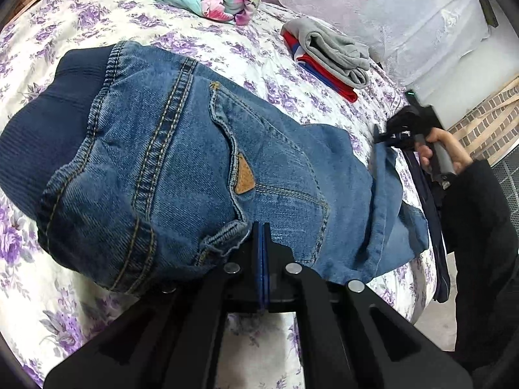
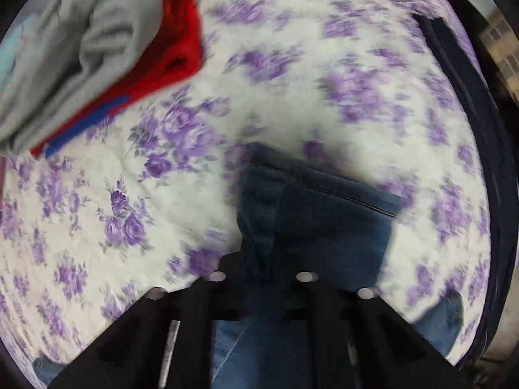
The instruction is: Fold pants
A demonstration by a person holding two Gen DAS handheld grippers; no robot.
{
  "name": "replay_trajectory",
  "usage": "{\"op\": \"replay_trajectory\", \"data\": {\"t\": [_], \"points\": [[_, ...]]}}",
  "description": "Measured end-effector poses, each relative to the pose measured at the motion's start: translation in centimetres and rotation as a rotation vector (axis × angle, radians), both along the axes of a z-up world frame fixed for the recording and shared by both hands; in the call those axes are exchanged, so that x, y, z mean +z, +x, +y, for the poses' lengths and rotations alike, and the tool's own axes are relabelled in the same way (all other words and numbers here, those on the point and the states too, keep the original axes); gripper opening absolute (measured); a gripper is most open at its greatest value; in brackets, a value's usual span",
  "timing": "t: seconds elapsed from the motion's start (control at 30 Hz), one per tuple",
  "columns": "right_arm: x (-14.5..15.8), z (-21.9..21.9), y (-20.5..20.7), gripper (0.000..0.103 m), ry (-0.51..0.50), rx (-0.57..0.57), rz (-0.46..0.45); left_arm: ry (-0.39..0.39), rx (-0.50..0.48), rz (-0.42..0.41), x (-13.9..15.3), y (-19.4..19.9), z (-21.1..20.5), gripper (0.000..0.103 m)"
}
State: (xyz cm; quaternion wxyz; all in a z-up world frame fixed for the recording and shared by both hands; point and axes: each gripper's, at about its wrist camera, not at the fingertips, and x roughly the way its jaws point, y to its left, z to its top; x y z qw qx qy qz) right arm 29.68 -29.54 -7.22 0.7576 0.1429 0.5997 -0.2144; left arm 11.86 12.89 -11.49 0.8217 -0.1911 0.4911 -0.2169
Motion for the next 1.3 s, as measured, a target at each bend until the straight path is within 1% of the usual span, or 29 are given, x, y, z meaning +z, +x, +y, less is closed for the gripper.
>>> {"op": "replay_trajectory", "data": {"t": [0.07,0.1,0.17,0.2,0.27,0.3,0.33,0.37,0.4,0.43,0.47,0.53,0.57,0.6,0.63,0.7,0.77,0.8,0.83,0.9,0.93,1.03,1.07,1.1,1.13,1.17,1.2,1.23,1.3], "points": [[2.7,-0.6,-2.9,0.011,0.025,0.02,-0.085,0.0,-0.001,0.0,0.0,0.0,0.0,0.002],[5.0,-1.2,-5.8,0.011,0.044,0.032,-0.155,0.002,-0.001,-0.001,0.0,0.0,0.0,0.002],[7.8,-2.3,-10.1,0.011,0.073,0.043,-0.24,0.006,-0.002,-0.003,0.0,-0.1,-0.1,0.002],[9.5,-3.2,-14.2,0.011,0.092,0.043,-0.304,0.006,-0.003,-0.003,0.0,0.0,0.0,0.002],[10.5,-5.3,-20.2,0.011,0.131,0.021,-0.385,0.006,-0.003,-0.003,0.0,-0.1,0.0,0.002],[10.3,-6.4,-22.3,0.011,0.142,0.009,-0.407,0.007,-0.004,-0.005,0.1,-0.1,0.0,0.002],[9.5,-7.1,-25.2,0.011,0.149,-0.006,-0.425,0.012,-0.005,-0.008,0.1,-0.2,-0.1,0.002],[8.1,-7.6,-27.8,0.011,0.153,-0.026,-0.431,0.018,-0.005,-0.012,0.1,-0.3,-0.2,0.002],[6.6,-7.8,-29.0,0.011,0.156,-0.042,-0.429,0.025,-0.005,-0.015,0.2,-0.4,-0.3,0.002],[4.4,-8.2,-30.1,0.011,0.16,-0.057,-0.418,0.037,-0.004,-0.017,0.2,-0.4,-0.5,0.002],[1.3,-8.7,-31.1,0.011,0.163,-0.072,-0.4,0.045,-0.002,-0.015,0.3,-0.4,-0.6,0.002],[-3.4,-9.9,-31.4,0.011,0.217,-0.091,-0.373,0.056,0.001,-0.008,0.4,-0.2,-0.8,0.001],[-5.9,-10.5,-31.6,0.011,0.272,-0.098,-0.386,0.062,0.0,-0.008,0.4,-0.2,-0.8,0.001],[-6.0,-10.6,-32.0,0.01,0.28,-0.099,-0.435,0.075,-0.005,-0.011,0.5,-0.2,-0.9,0.001],[-5.8,-10.4,-32.1,0.011,0.278,-0.082,-0.443,0.086,-0.01,-0.018,0.5,-0.3,-1.0,0.002],[-5.3,-10.3,-31.9,0.012,0.272,-0.053,-0.431,0.099,-0.013,-0.032,0.6,-0.4,-1.1,0.002],[-5.2,-10.4,-31.8,0.015,0.288,-0.038,-0.403,0.084,-0.004,-0.032,0.5,-0.5,-0.9,0.002],[-5.0,-10.5,-31.8,0.022,0.295,-0.03,-0.396,0.073,0.003,-0.03,0.4,-0.6,-0.7,0.002],[-4.7,-10.8,-32.2,0.031,0.292,-0.024,-0.397,0.068,0.007,-0.03,0.4,-0.6,-0.7,0.002],[-3.6,-11.2,-32.7,0.04,0.256,-0.029,-0.407,0.066,0.012,-0.028,0.4,-0.7,-0.6,0.002],[-2.9,-11.6,-33.1,0.043,0.24,-0.037,-0.411,0.072,0.014,-0.022,0.5,-0.7,-0.7,0.002],[-1.5,-13.3,-33.2,0.049,0.258,-0.035,-0.446,0.107,0.014,-0.016,1.0,-0.8,-1.1,0.001],[-1.4,-13.6,-33.1,0.049,0.249,-0.032,-0.441,0.128,0.014,-0.02,1.3,-0.9,-1.3,0.001],[-1.3,-13.9,-32.5,0.035,0.223,-0.021,-0.43,0.152,0.015,-0.024,1.7,-1.0,-1.5,0.001],[-1.2,-14.0,-32.0,0.013,0.194,-0.008,-0.428,0.184,0.016,-0.029,2.1,-1.2,-1.9,0.001],[-0.7,-14.0,-31.6,0.012,0.177,0.006,-0.45,0.204,0.016,-0.034,2.6,-1.4,-2.2,0.001],[-0.2,-14.1,-31.6,0.012,0.17,0.017,-0.474,0.205,0.014,-0.041,3.0,-1.6,-2.4,0.001],[1.1,-13.9,-31.5,0.012,0.14,0.04,-0.517,0.198,0.013,-0.061,3.7,-1.8,-2.5,0.001],[3.0,-14.1,-31.1,0.012,0.117,0.061,-0.565,0.214,0.024,-0.102,4.5,-1.8,-2.6,0.001]]}}
